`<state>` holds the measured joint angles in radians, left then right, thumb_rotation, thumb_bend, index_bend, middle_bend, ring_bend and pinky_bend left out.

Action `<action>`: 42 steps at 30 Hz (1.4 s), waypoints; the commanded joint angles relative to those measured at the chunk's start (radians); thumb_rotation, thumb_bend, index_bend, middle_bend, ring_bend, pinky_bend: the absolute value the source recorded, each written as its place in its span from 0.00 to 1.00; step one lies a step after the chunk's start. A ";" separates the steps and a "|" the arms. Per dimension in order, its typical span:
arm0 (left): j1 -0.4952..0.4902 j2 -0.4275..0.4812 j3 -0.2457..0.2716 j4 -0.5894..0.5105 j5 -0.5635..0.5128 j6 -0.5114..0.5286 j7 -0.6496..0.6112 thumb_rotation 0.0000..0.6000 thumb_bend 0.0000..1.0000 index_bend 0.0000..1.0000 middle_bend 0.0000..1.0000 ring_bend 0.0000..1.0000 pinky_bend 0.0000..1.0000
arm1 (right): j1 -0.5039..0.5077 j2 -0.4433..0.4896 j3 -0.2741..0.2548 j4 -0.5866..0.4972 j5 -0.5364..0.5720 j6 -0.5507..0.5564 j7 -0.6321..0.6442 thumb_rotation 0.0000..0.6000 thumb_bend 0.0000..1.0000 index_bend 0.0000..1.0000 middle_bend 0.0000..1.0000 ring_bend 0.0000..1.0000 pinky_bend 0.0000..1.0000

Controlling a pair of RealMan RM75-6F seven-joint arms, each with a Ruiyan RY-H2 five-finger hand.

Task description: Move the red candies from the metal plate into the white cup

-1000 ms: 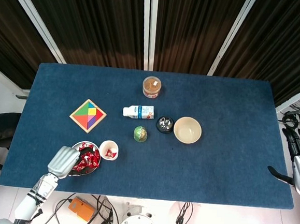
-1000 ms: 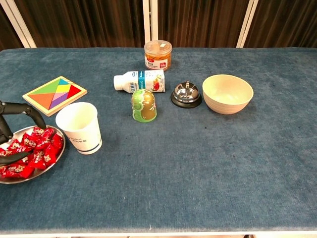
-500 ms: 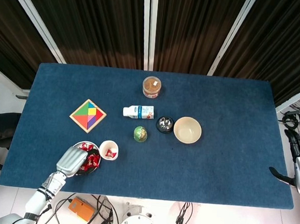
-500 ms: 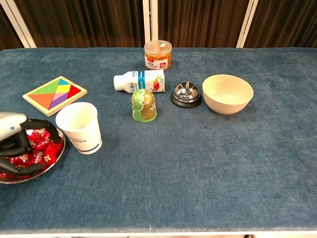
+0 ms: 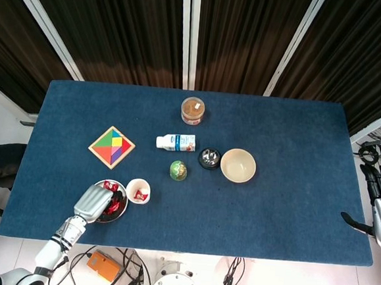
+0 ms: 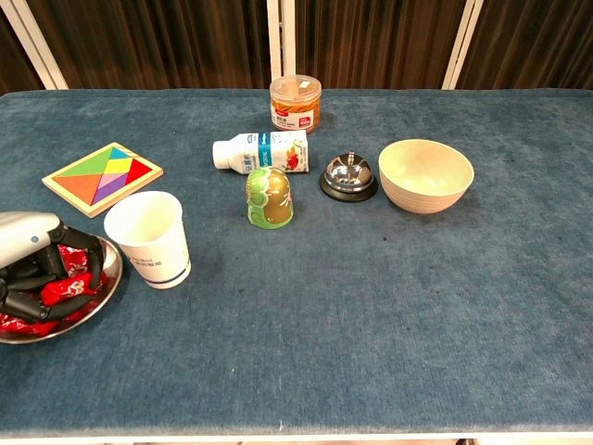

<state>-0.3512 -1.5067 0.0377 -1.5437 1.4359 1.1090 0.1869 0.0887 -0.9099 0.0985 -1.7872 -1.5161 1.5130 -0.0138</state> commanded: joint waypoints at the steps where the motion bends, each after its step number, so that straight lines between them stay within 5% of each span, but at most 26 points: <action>1: 0.002 0.005 0.000 0.001 -0.001 0.003 -0.008 1.00 0.37 0.56 1.00 0.97 0.90 | 0.000 0.000 0.001 -0.002 0.000 0.000 -0.002 1.00 0.22 0.00 0.14 0.00 0.11; 10: 0.002 0.039 0.002 -0.011 0.009 0.011 -0.052 1.00 0.49 0.59 1.00 0.97 0.90 | 0.003 -0.002 0.001 -0.004 0.000 -0.004 -0.006 1.00 0.22 0.00 0.14 0.00 0.11; 24: 0.004 0.199 -0.061 -0.192 0.084 0.150 -0.068 1.00 0.48 0.59 1.00 0.97 0.90 | -0.004 -0.005 0.001 0.011 -0.001 0.008 0.013 1.00 0.22 0.00 0.14 0.00 0.11; 31: -0.075 0.201 -0.131 -0.255 0.064 0.086 -0.049 1.00 0.48 0.59 1.00 0.97 0.90 | -0.009 -0.007 0.000 0.021 0.002 0.012 0.023 1.00 0.22 0.00 0.14 0.00 0.11; 42: -0.177 0.155 -0.143 -0.254 -0.005 -0.077 -0.086 1.00 0.47 0.59 1.00 0.97 0.90 | -0.019 -0.009 -0.003 0.034 0.015 0.012 0.035 1.00 0.22 0.00 0.14 0.00 0.11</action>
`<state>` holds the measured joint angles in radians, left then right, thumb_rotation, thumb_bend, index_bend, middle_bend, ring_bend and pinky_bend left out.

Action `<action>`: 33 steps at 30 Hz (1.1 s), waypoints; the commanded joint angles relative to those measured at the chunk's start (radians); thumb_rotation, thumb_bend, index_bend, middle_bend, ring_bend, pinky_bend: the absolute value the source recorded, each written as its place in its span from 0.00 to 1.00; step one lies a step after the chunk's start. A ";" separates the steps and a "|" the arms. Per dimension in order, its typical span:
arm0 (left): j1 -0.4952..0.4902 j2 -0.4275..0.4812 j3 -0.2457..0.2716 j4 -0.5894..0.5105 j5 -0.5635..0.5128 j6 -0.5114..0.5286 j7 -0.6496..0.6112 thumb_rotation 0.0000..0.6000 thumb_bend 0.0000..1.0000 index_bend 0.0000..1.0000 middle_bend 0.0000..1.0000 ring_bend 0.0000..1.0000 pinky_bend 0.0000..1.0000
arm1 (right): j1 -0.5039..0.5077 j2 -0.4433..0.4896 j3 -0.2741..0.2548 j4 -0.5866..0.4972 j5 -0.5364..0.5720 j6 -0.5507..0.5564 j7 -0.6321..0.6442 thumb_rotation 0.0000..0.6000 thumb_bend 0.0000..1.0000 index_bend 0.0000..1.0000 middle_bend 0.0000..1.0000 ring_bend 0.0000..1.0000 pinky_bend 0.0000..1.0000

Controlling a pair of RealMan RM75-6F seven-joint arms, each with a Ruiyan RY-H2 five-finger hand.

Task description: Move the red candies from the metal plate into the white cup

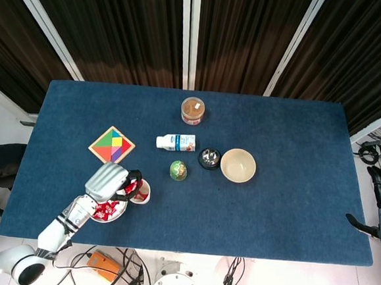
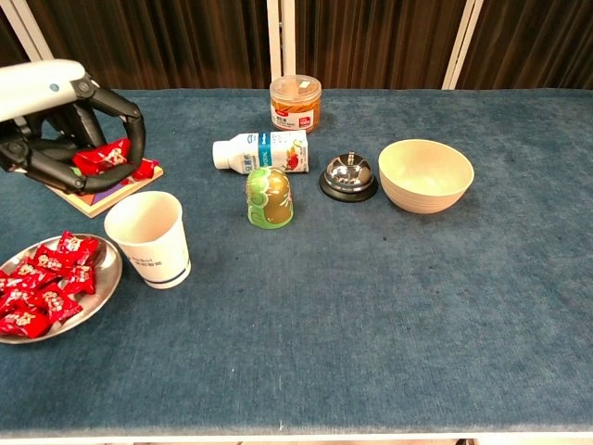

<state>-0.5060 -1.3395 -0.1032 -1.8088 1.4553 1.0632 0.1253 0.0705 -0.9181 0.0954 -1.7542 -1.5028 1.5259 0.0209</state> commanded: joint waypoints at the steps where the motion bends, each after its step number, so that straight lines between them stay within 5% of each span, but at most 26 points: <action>1: -0.027 -0.015 -0.001 0.013 -0.031 -0.042 -0.035 1.00 0.47 0.59 1.00 0.97 0.90 | -0.001 -0.002 0.000 0.002 0.002 -0.001 0.001 1.00 0.22 0.00 0.14 0.00 0.11; 33: -0.047 -0.001 0.031 0.022 -0.114 -0.051 0.015 1.00 0.37 0.57 1.00 0.97 0.90 | 0.003 -0.011 0.002 0.009 0.017 -0.022 0.001 1.00 0.22 0.00 0.14 0.00 0.11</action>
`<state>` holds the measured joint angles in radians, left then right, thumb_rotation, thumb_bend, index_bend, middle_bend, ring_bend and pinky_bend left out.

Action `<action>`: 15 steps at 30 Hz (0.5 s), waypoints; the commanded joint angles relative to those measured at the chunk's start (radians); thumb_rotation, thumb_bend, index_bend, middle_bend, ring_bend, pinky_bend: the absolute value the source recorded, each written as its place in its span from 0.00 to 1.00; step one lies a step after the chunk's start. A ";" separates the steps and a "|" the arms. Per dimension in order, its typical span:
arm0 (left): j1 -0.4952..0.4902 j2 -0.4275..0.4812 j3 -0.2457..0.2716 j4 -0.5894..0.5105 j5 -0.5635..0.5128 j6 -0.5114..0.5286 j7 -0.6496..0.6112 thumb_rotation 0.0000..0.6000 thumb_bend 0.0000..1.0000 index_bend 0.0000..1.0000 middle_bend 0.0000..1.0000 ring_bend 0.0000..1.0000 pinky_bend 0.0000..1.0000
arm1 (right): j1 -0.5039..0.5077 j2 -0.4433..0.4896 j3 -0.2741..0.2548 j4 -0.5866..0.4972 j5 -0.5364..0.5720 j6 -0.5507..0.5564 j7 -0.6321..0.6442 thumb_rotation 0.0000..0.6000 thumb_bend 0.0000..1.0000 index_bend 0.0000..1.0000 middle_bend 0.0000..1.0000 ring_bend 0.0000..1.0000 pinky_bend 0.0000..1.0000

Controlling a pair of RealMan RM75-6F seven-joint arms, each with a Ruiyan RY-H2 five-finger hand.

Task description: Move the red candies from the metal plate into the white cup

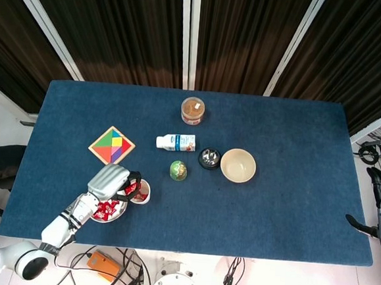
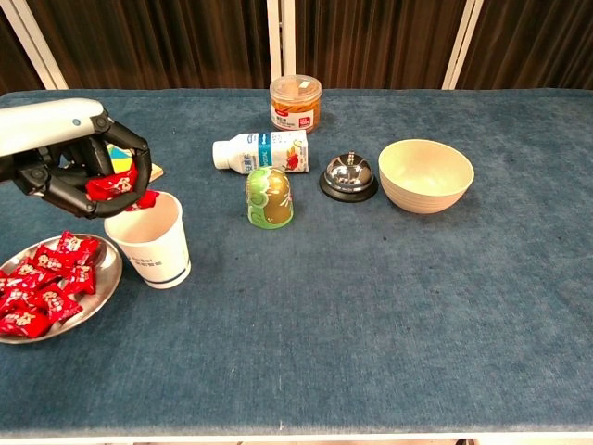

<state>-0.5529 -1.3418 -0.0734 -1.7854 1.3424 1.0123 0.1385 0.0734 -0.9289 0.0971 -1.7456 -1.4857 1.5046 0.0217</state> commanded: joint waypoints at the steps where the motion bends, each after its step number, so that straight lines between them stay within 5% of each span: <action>1: -0.001 0.002 0.002 -0.001 -0.002 0.000 0.004 1.00 0.36 0.57 1.00 0.97 0.90 | 0.001 0.000 0.001 0.000 0.000 -0.001 0.001 1.00 0.22 0.00 0.14 0.00 0.11; 15: -0.005 -0.002 0.006 0.000 -0.013 0.009 0.020 1.00 0.27 0.47 1.00 0.97 0.90 | -0.002 0.001 0.001 -0.002 0.004 0.000 -0.001 1.00 0.22 0.00 0.14 0.00 0.11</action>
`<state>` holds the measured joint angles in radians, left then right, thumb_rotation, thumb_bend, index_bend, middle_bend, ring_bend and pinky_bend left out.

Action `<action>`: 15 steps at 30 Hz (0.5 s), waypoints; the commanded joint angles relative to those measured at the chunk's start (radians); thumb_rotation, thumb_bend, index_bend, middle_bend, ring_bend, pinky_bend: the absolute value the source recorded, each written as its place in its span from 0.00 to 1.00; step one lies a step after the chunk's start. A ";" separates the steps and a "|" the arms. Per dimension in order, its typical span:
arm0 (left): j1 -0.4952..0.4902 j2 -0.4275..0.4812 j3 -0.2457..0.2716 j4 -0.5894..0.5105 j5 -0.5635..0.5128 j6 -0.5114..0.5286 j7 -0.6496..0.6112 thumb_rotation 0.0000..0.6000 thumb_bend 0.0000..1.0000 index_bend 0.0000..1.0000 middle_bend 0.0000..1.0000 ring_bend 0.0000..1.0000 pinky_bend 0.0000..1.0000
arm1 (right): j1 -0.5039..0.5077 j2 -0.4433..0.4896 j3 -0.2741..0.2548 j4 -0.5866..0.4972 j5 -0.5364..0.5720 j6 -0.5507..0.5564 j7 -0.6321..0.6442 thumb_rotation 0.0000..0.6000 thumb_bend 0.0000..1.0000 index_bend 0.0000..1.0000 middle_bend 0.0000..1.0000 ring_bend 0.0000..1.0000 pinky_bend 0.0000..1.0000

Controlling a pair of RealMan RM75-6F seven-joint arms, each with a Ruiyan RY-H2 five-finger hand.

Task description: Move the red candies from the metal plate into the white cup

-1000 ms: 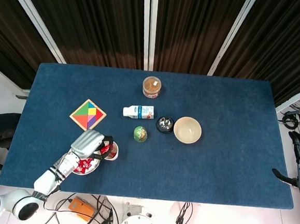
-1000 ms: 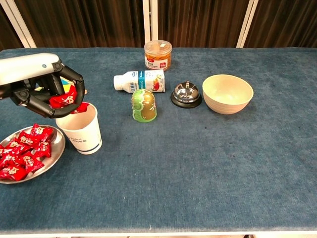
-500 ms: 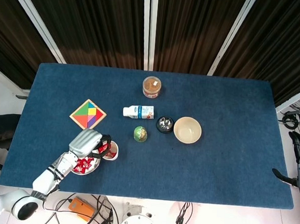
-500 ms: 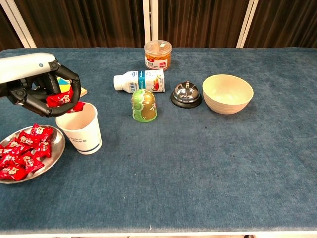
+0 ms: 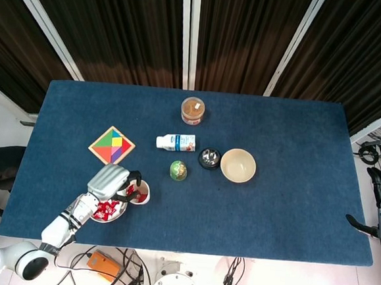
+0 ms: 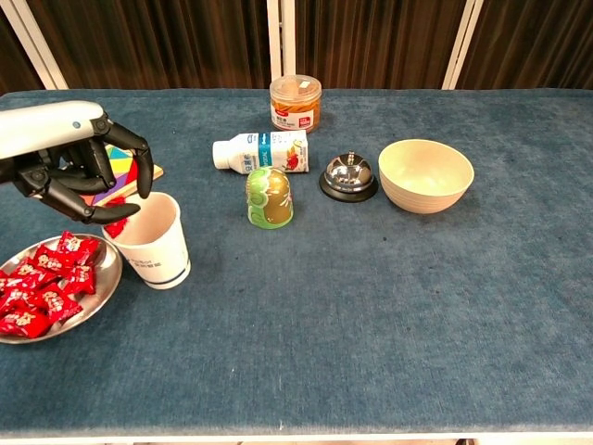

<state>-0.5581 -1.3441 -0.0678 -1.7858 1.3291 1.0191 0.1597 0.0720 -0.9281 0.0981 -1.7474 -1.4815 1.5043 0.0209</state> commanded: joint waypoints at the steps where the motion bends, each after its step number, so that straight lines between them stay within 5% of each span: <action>1: 0.001 0.000 0.000 0.000 0.002 0.004 -0.001 1.00 0.26 0.46 1.00 0.97 0.90 | -0.001 -0.001 0.000 0.000 -0.001 0.001 -0.001 1.00 0.22 0.00 0.14 0.00 0.11; 15: 0.136 0.082 0.043 -0.025 0.076 0.218 -0.044 1.00 0.20 0.40 1.00 0.97 0.90 | -0.005 0.015 0.012 -0.007 -0.012 0.028 0.011 1.00 0.22 0.00 0.14 0.00 0.11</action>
<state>-0.4562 -1.2870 -0.0432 -1.8067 1.3888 1.2011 0.1307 0.0679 -0.9157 0.1076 -1.7538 -1.4931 1.5300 0.0300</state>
